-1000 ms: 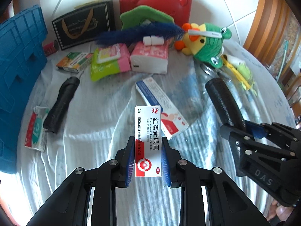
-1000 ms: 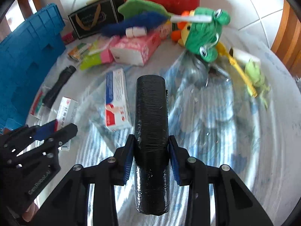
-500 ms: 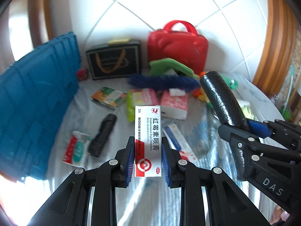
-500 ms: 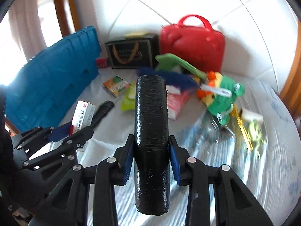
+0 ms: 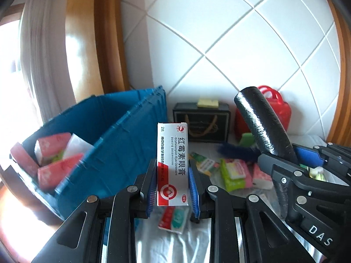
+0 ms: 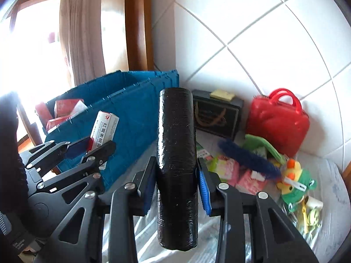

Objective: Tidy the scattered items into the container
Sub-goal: 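Carry both items over the blue crate and open both tools, then move both tools back from the crate to the items on the bed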

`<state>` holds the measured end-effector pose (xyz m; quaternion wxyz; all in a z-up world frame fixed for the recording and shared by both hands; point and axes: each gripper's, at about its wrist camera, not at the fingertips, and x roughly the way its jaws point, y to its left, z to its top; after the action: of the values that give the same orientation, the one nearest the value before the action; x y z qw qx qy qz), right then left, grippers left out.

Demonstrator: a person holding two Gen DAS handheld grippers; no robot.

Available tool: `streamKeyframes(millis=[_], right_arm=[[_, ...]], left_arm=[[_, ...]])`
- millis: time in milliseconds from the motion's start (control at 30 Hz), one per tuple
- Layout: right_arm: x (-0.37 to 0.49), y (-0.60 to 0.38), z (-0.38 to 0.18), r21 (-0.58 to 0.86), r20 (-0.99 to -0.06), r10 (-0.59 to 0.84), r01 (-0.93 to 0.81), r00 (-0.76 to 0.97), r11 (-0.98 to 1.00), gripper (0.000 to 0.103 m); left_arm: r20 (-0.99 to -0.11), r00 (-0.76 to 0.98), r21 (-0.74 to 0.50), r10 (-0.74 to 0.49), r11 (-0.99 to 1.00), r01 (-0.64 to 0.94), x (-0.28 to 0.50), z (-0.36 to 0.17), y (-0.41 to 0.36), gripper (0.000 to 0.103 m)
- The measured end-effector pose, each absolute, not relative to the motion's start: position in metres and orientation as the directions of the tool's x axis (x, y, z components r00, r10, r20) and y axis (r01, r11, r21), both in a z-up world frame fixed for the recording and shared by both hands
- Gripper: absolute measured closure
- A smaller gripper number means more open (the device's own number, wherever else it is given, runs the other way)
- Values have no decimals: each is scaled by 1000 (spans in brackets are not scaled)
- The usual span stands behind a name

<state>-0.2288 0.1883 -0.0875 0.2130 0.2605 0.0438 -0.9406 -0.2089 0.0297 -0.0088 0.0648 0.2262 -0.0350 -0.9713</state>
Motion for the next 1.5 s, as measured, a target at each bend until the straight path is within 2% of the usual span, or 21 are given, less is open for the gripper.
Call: streamKeyframes(millis=[167,367,633,933,967,1000,1033,1067,1100,1167,1200,1367,1500], right_arm=[[-238,121,-33,10,-426,-436,478,-793,-879,68],[-250,25,9,30,-383,-524,556,-761,-830,68],[-288,-75,5,28,-443,-556,610,-703,-792,68],[-313,-108,0,24,-482,-510,571,-713,-821,68],[-315,-108,-1,22,-482,-502,563,-718,-826,68],[-316,-112,-1,21,-480,-495,555,-724,-832,68],[-317,-114,-1,20,-478,-487,545,-731,-838,68],[-318,-113,0,16,-473,-477,534,-741,-845,63],[-319,-111,0,14,-468,-468,523,-750,-852,58],[-319,-104,3,11,-456,-456,508,-764,-862,26],[-317,-103,5,6,-453,-450,502,-770,-865,23],[-310,-96,10,-1,-445,-428,478,-787,-878,21],[-300,-89,11,-1,-443,-416,465,-794,-885,4]], left_arm=[[-354,-911,113,-214,-976,186,-217,31,-55,77],[-365,-880,125,-305,-952,278,-237,39,-150,77],[-422,-844,104,-331,-942,318,-254,24,-231,77],[-469,-837,67,-282,-956,285,-267,11,-252,76],[-472,-839,59,-271,-959,276,-267,11,-252,61],[-472,-841,52,-264,-961,272,-266,10,-252,33],[-465,-844,53,-267,-960,275,-264,10,-250,22],[-458,-847,54,-271,-959,278,-261,10,-248,16],[-450,-850,55,-275,-958,281,-259,10,-246,16],[-445,-851,51,-277,-957,285,-256,10,-244,16],[-450,-850,45,-275,-957,286,-256,9,-245,16],[-453,-848,33,-275,-956,292,-246,9,-244,16],[-455,-847,24,-275,-954,298,-238,8,-242,15]])
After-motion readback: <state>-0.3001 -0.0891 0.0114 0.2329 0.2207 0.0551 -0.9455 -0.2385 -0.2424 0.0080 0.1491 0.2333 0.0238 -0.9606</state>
